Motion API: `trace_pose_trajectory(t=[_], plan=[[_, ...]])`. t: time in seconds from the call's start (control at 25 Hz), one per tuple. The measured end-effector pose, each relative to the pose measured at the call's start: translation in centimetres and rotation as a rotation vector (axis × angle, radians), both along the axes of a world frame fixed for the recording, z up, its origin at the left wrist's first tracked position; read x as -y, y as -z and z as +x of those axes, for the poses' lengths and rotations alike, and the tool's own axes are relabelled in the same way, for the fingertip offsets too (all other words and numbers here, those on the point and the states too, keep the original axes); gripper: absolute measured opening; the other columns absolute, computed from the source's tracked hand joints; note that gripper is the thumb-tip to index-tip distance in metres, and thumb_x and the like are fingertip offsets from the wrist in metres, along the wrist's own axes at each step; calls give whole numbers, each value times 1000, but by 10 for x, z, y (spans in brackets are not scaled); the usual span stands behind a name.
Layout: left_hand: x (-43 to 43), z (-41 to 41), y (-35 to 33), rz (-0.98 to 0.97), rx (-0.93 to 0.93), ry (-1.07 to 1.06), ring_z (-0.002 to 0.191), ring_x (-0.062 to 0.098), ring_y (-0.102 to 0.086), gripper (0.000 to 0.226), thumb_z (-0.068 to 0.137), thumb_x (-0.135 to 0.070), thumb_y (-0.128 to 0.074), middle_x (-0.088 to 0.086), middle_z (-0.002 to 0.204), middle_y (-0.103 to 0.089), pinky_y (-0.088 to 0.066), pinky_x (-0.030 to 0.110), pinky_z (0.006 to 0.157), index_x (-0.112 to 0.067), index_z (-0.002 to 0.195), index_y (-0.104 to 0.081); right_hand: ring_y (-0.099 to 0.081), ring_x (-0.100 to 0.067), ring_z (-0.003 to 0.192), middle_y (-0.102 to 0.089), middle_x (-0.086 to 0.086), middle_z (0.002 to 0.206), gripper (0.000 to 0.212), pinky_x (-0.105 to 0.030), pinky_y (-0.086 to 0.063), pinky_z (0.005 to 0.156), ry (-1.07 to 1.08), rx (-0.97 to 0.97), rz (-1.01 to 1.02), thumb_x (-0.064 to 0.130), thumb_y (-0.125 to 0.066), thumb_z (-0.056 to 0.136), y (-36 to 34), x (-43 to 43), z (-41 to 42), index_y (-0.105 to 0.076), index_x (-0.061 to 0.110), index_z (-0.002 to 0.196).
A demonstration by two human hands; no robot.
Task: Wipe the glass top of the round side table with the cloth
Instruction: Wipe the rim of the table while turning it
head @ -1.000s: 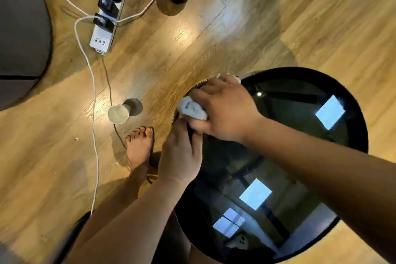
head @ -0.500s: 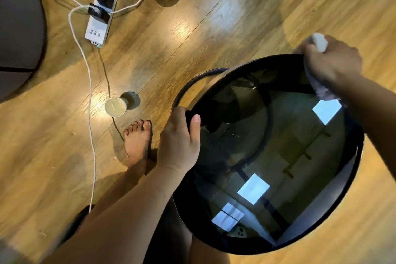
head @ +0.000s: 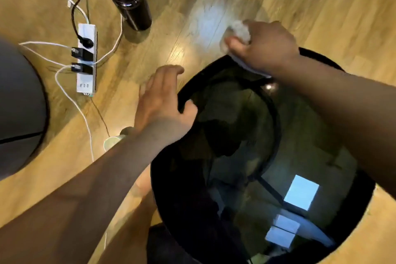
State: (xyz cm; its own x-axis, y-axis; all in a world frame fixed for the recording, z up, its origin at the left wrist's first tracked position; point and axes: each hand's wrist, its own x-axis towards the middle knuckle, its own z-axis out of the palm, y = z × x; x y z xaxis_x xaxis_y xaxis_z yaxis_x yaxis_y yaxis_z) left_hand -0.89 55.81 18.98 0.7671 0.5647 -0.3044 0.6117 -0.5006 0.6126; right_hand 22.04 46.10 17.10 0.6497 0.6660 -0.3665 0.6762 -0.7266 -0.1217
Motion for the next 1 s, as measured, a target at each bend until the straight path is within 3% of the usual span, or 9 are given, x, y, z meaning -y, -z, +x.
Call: trace_pose_trajectory(t=[0.16,0.28,0.44,0.52,0.6,0.72,0.8,0.92,1.0], plan=[[51,82,10,296,106,566,143,30,-29,63,86,-47,-53,11,151,-36,-12,56,119,-14,138,-41,-55,-45,112,-59,-28,121,54,-44,-41,90,526,50,-117,57,-30,93,-1,159,59,-55,12,111],[102,107,28,416,81,785,151,32,-12,68,89,-56,-41,14,160,-24,0,65,117,-17,143,-36,-55,-52,106,-56,-35,115,45,-49,-45,88,628,52,-230,45,-41,93,-15,265,36,-52,10,118],[114,115,43,550,-2,861,151,35,-2,72,92,-61,-26,15,163,-13,4,66,116,-18,149,-24,-56,-40,109,-64,-18,117,54,-42,-40,87,697,-39,-27,57,-29,90,-13,213,57,-60,21,115],[114,116,43,556,-39,858,150,37,-7,70,92,-60,-27,16,161,-20,-1,65,117,-17,148,-31,-56,-35,114,-64,-11,125,52,-36,-37,81,579,-105,76,59,-33,93,-9,135,63,-59,25,122],[117,118,42,551,-58,847,143,41,-21,67,90,-57,-34,21,151,-37,-9,63,117,-14,141,-42,-55,-30,118,-61,-5,131,57,-34,-37,80,230,-147,99,64,-34,93,-8,60,49,-54,28,131],[117,117,45,581,-5,827,128,41,-31,60,87,-51,-44,24,131,-53,-14,59,115,-10,130,-51,-58,-21,107,-64,4,106,44,-31,-33,71,-20,-258,169,65,-38,90,-7,22,32,-59,33,111],[116,117,42,587,-8,838,136,42,-31,61,87,-49,-49,21,140,-49,-14,62,117,-11,134,-48,-61,-23,95,-61,5,90,46,-32,-36,66,136,-209,244,66,-39,90,-3,64,48,-59,29,109],[117,118,41,591,17,840,144,41,-26,63,86,-49,-50,19,152,-39,-14,64,116,-12,137,-47,-63,-31,95,-69,-10,104,55,-34,-41,73,523,-143,222,62,-36,95,-2,184,60,-56,21,126],[116,118,41,583,26,845,144,41,-27,63,85,-48,-51,20,152,-38,-15,65,116,-12,137,-47,-61,-32,86,-68,-18,98,52,-34,-37,70,778,-142,146,56,-35,98,-10,262,33,-59,12,111]])
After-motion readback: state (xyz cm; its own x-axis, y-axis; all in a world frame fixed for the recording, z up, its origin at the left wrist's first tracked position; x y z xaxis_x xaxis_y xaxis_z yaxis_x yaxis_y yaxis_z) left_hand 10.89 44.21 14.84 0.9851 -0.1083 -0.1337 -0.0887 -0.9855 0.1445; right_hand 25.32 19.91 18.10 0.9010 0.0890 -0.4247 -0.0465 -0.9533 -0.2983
